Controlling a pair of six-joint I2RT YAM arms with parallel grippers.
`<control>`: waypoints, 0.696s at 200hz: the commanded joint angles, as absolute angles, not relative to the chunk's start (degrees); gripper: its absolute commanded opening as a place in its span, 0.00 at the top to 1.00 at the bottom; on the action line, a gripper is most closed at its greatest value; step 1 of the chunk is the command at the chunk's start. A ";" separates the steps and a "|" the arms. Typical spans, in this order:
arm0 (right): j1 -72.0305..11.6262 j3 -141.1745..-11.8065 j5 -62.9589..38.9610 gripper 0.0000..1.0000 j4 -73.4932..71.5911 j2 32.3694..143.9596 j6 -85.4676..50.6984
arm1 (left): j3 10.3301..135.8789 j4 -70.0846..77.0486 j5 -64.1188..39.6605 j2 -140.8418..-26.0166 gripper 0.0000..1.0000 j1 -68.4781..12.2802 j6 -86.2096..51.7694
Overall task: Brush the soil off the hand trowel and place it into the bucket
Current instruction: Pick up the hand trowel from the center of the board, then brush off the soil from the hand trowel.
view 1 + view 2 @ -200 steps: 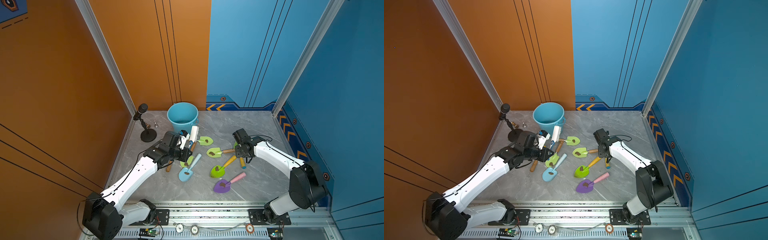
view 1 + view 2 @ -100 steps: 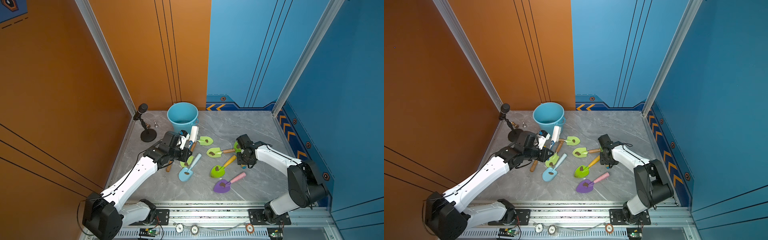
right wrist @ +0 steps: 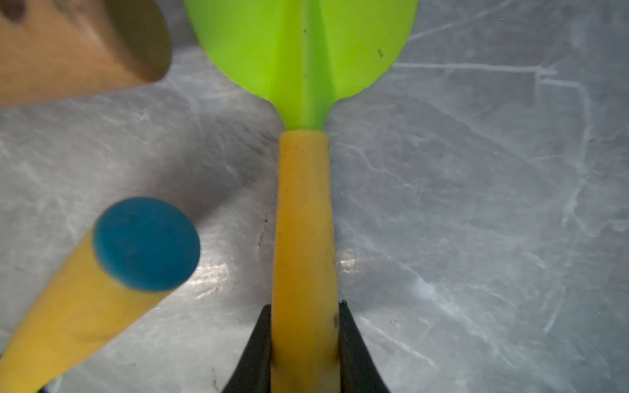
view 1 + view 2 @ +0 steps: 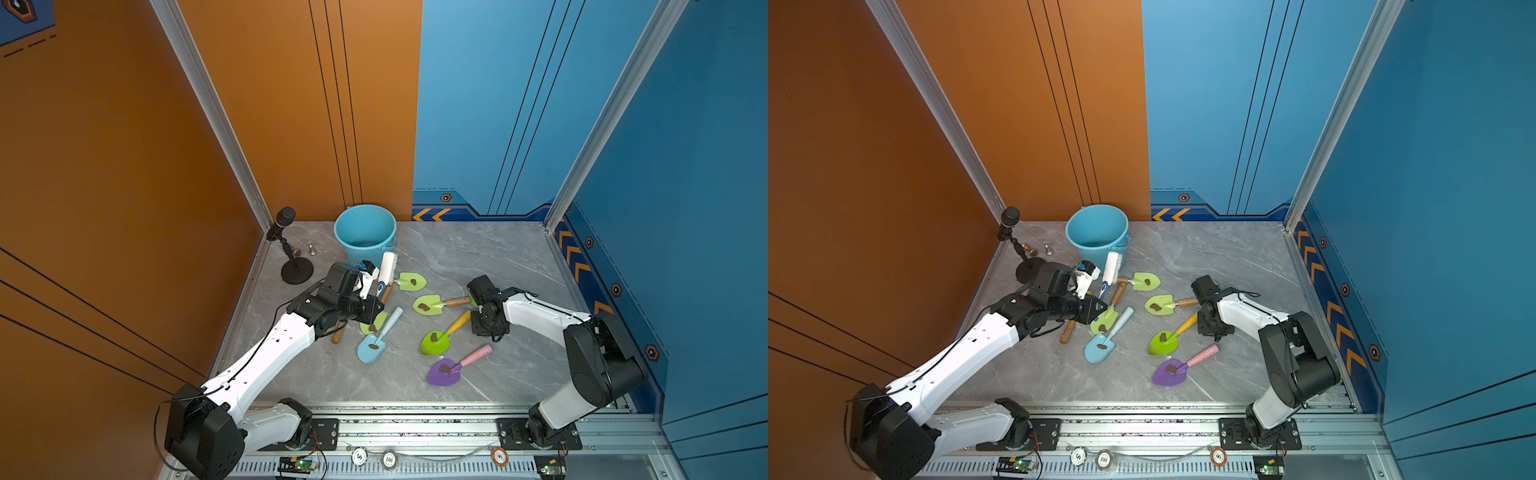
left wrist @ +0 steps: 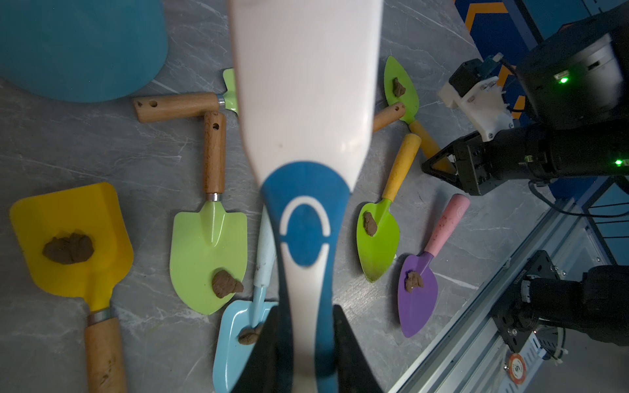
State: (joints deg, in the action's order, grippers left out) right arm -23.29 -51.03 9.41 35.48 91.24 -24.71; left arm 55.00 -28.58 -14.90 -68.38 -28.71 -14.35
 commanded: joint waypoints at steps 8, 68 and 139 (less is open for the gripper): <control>-25.10 -53.41 16.74 0.87 39.95 85.28 -24.60 | 57.16 -29.24 -14.40 -67.28 1.00 -29.44 -12.88; -31.42 -58.39 11.11 0.89 48.37 72.61 -24.63 | 57.76 -29.53 -15.93 -67.36 1.00 -29.92 -12.76; -53.08 -63.70 9.22 0.92 49.73 81.54 -29.17 | 58.09 -34.35 -3.62 -64.28 1.00 -37.67 -6.71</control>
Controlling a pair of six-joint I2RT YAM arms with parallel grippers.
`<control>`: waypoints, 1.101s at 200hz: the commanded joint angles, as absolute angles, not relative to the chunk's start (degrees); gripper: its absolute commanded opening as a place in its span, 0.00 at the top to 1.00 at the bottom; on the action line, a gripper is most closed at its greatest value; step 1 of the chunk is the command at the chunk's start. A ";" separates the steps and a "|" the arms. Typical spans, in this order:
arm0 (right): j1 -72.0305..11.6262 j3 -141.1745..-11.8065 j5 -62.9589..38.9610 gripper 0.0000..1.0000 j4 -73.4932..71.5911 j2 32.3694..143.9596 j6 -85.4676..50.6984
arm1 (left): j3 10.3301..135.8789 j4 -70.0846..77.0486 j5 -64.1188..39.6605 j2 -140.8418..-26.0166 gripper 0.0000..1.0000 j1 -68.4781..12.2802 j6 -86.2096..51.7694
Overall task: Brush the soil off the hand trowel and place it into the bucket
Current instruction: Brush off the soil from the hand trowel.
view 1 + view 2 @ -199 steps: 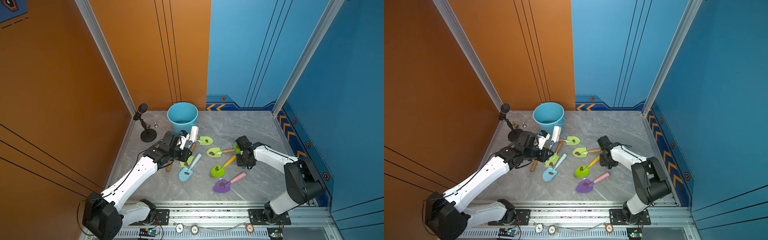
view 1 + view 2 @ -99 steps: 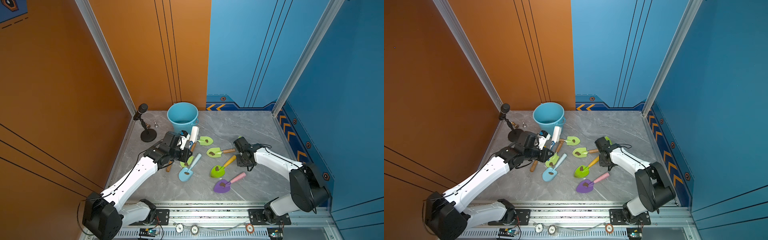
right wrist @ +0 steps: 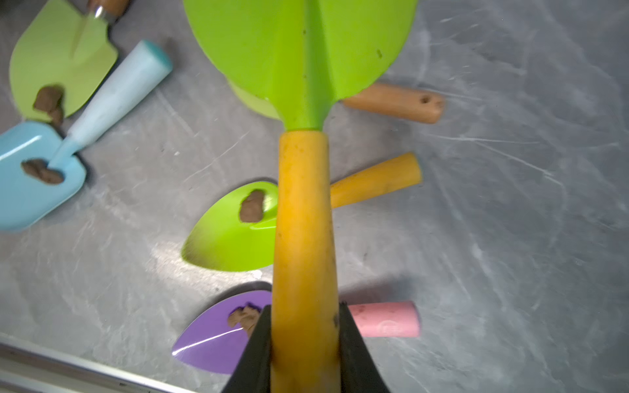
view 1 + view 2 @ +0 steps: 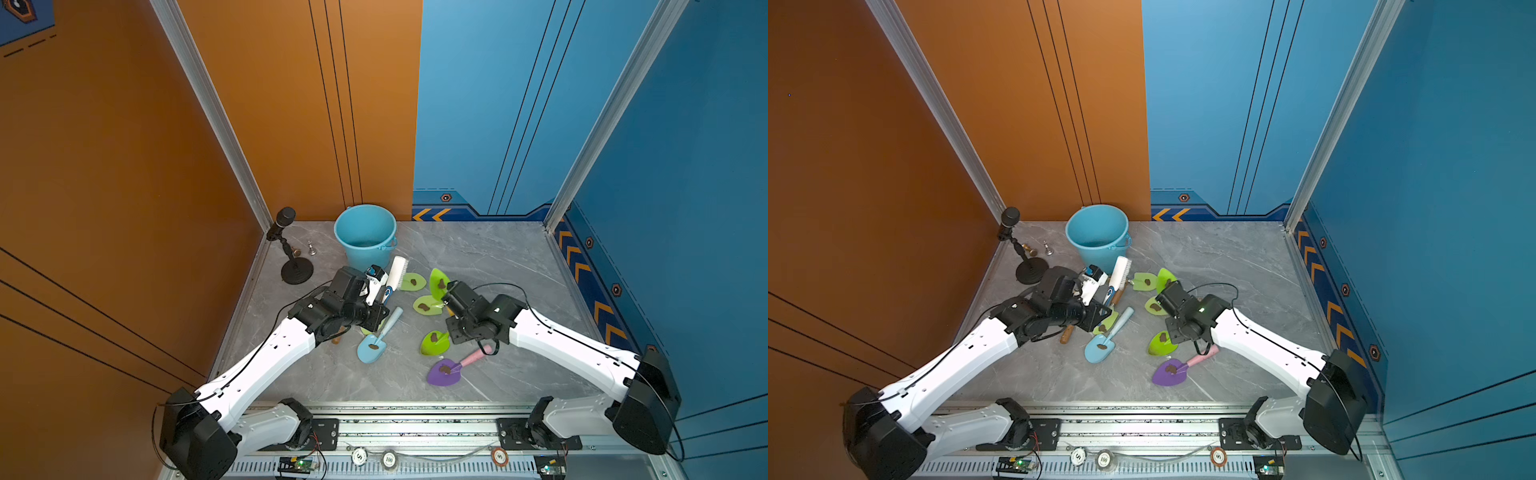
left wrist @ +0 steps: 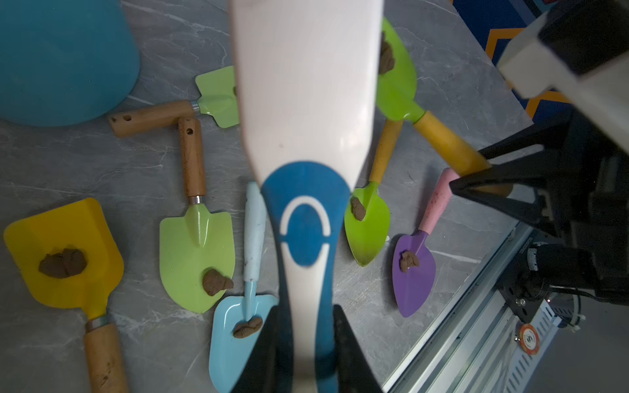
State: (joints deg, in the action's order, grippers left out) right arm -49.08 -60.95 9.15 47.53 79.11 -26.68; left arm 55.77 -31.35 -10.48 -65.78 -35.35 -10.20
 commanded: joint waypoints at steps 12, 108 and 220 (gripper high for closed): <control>-55.55 -64.13 11.08 0.92 50.28 82.38 -28.85 | 58.49 -34.95 -2.09 -64.92 1.00 -38.23 -6.48; -57.61 -66.18 7.21 0.95 50.59 85.89 -26.10 | 61.09 -39.99 7.01 -71.67 1.00 -42.15 -4.35; -60.09 -66.38 5.82 0.96 53.05 86.34 -22.25 | 65.60 -59.57 6.85 -70.91 1.00 -51.13 -17.20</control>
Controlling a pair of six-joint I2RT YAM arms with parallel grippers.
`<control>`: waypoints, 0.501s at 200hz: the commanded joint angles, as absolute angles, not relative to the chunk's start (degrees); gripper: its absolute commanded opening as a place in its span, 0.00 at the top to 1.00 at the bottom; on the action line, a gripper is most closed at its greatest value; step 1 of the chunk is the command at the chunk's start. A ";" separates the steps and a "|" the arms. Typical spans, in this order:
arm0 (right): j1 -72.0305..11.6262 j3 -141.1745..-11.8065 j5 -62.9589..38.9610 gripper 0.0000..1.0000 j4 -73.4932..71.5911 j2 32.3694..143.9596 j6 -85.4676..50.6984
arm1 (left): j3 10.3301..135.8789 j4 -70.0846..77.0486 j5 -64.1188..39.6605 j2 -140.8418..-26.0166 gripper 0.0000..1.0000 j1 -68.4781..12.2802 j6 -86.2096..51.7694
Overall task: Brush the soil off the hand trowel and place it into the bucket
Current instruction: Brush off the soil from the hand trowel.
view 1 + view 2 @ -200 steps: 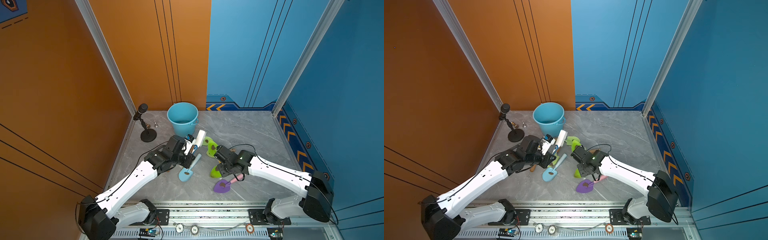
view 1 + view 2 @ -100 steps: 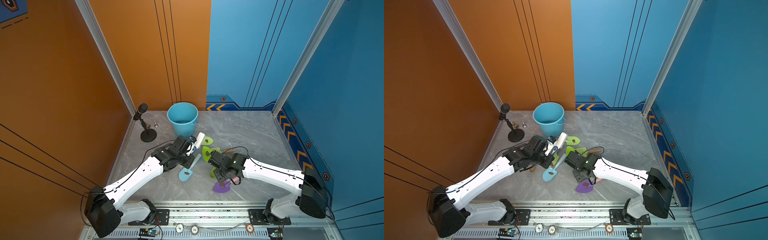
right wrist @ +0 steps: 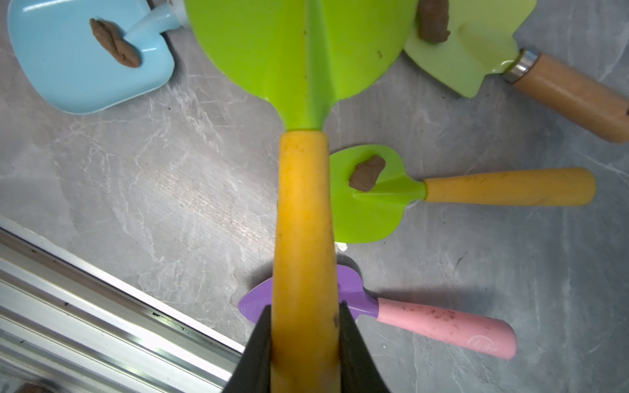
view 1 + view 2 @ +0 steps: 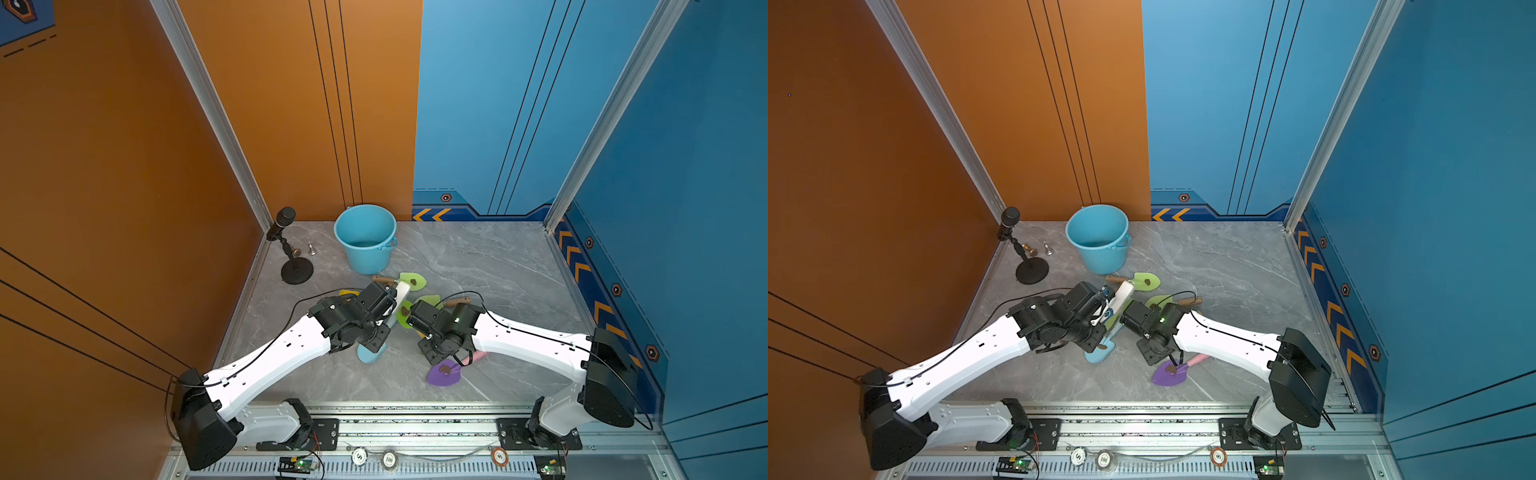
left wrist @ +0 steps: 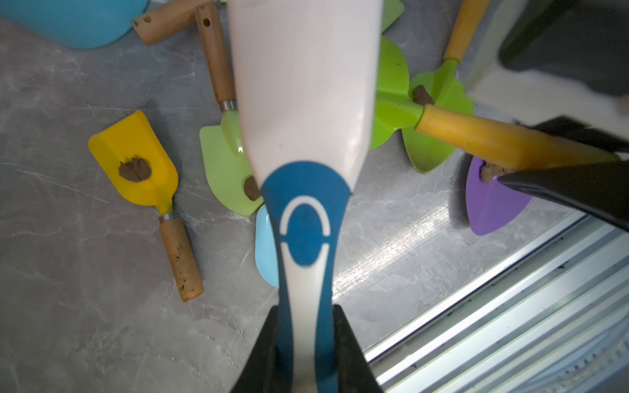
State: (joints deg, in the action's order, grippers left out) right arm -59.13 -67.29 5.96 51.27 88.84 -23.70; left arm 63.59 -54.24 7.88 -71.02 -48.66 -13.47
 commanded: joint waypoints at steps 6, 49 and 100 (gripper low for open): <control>-60.24 -66.28 6.05 0.96 53.03 86.23 -22.28 | 65.60 -59.66 6.39 -71.28 1.00 -51.89 -17.65; -60.56 -64.82 5.93 0.95 50.76 84.92 -22.24 | 66.41 -59.85 4.49 -74.57 1.00 -55.83 -20.47; -60.76 -63.42 7.11 0.95 50.19 83.42 -21.95 | 68.15 -59.50 2.82 -79.33 1.00 -55.92 -20.32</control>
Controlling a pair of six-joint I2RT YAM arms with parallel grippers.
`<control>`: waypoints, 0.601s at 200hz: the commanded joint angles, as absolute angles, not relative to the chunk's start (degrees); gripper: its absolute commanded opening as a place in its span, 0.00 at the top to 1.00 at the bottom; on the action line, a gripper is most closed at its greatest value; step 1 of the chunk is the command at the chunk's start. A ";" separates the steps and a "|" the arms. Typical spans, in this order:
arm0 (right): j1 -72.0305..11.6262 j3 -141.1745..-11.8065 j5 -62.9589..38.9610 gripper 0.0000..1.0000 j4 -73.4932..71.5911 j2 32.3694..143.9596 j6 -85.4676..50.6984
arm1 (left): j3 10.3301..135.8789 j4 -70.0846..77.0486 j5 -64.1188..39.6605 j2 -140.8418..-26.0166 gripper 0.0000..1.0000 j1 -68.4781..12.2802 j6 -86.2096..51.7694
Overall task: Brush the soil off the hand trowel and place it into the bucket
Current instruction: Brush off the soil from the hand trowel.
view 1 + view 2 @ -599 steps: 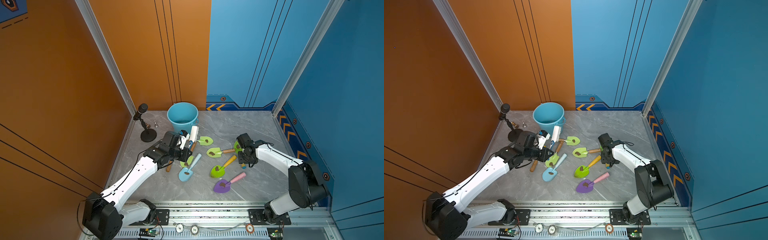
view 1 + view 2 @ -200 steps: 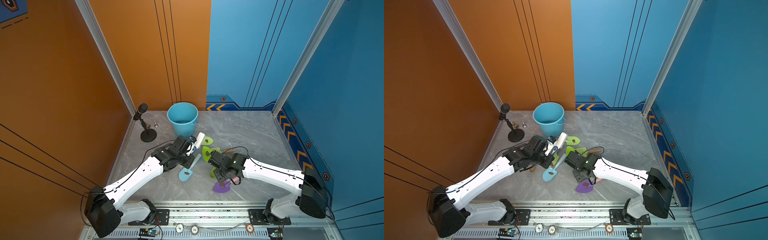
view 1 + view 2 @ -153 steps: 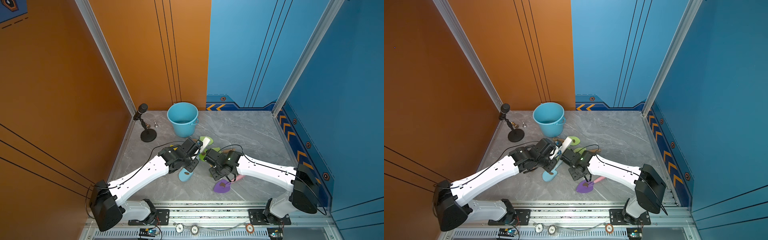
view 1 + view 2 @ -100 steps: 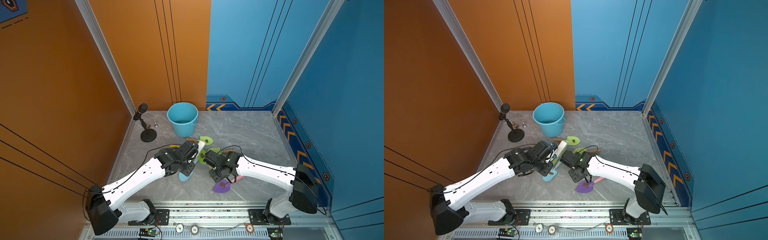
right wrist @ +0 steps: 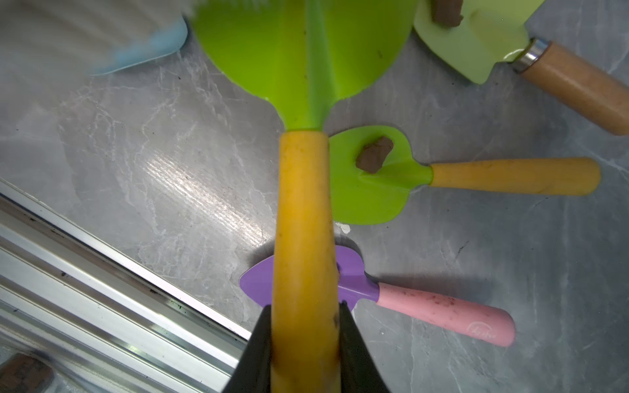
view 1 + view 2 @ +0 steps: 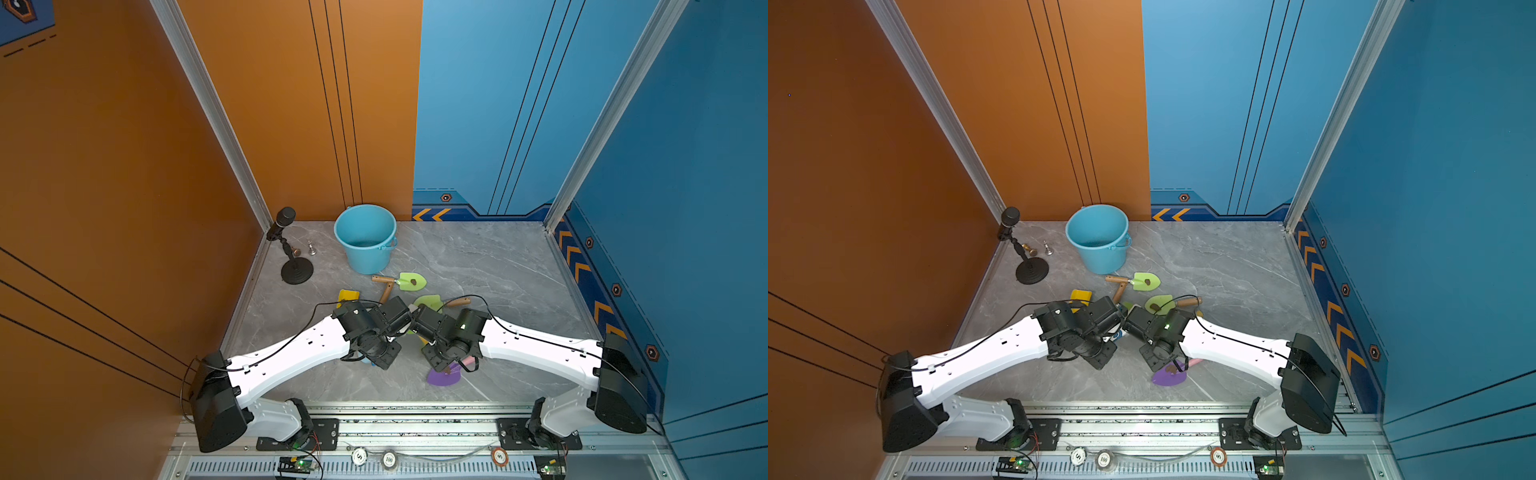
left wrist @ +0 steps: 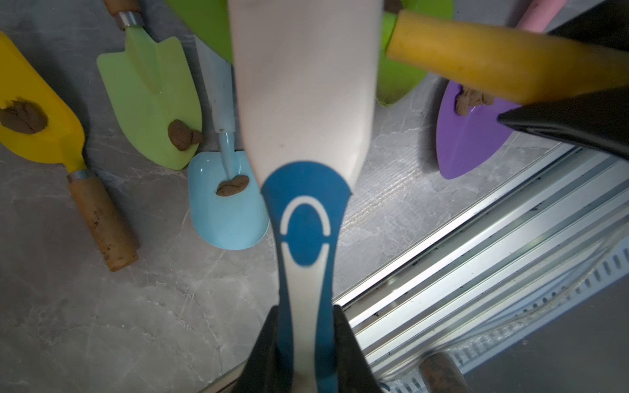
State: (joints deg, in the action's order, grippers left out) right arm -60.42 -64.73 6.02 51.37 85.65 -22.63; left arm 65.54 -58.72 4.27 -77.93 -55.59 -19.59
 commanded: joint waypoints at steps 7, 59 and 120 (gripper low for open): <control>-60.91 -63.08 7.11 0.95 50.08 83.09 -22.08 | 68.32 -59.23 2.37 -80.06 1.00 -55.99 -20.14; -61.43 -61.09 6.94 0.95 50.17 80.98 -23.29 | 68.45 -57.84 1.31 -84.62 1.00 -53.21 -18.29; -62.65 -58.96 6.11 0.95 51.02 80.64 -24.70 | 64.56 -56.31 3.62 -81.49 1.00 -44.54 -16.76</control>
